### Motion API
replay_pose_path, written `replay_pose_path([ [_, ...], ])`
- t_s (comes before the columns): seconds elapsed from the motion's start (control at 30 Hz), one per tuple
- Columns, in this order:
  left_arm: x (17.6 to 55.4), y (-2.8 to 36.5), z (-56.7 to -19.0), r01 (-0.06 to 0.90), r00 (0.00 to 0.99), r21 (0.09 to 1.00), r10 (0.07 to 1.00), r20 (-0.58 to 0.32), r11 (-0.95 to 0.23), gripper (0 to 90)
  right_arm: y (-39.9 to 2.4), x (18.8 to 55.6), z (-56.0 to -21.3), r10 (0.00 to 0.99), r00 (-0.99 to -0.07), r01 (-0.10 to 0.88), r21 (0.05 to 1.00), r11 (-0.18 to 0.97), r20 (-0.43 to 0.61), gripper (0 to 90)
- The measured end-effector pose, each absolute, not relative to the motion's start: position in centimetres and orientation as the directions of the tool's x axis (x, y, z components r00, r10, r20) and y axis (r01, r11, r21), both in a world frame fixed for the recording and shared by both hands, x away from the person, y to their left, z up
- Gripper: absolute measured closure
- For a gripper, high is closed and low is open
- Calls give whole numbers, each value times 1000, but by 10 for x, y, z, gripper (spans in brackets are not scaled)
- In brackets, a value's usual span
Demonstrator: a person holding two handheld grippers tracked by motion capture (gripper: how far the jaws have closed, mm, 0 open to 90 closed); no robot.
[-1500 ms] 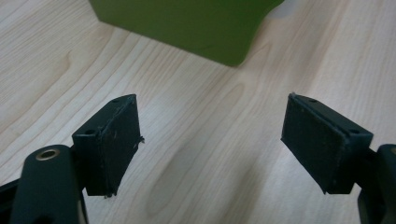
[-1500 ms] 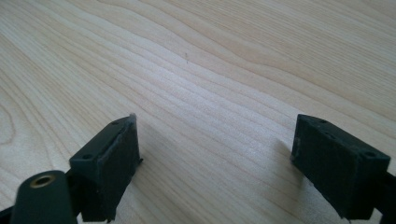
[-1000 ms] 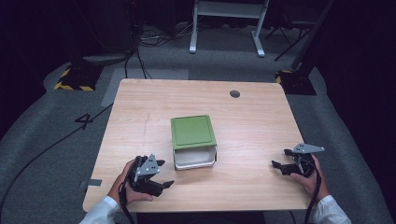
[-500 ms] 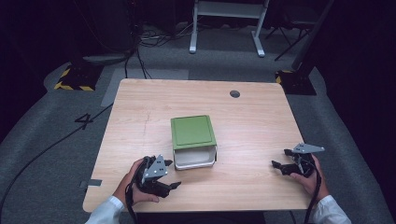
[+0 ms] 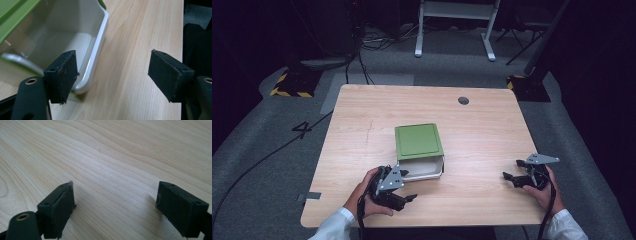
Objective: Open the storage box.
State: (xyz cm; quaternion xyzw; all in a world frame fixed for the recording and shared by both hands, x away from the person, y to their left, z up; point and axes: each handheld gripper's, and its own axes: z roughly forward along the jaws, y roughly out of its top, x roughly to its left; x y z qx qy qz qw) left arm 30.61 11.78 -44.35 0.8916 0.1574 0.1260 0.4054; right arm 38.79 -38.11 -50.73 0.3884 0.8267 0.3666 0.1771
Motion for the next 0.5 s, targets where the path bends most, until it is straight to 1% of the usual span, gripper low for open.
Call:
replay_pose_path([
  [0.23,314,102,-448,180,918,749,383,106,-638,242,-381,388,-507,772,-635,513,744,429,-8,152],
  [0.4,318,98,-450,166,919,741,375,123,-650,294,-381,388,-507,772,-635,512,744,429,-8,152],
  [0.5,319,96,-450,168,923,740,368,114,-651,314,-381,388,-507,772,-635,512,744,429,-8,152],
])
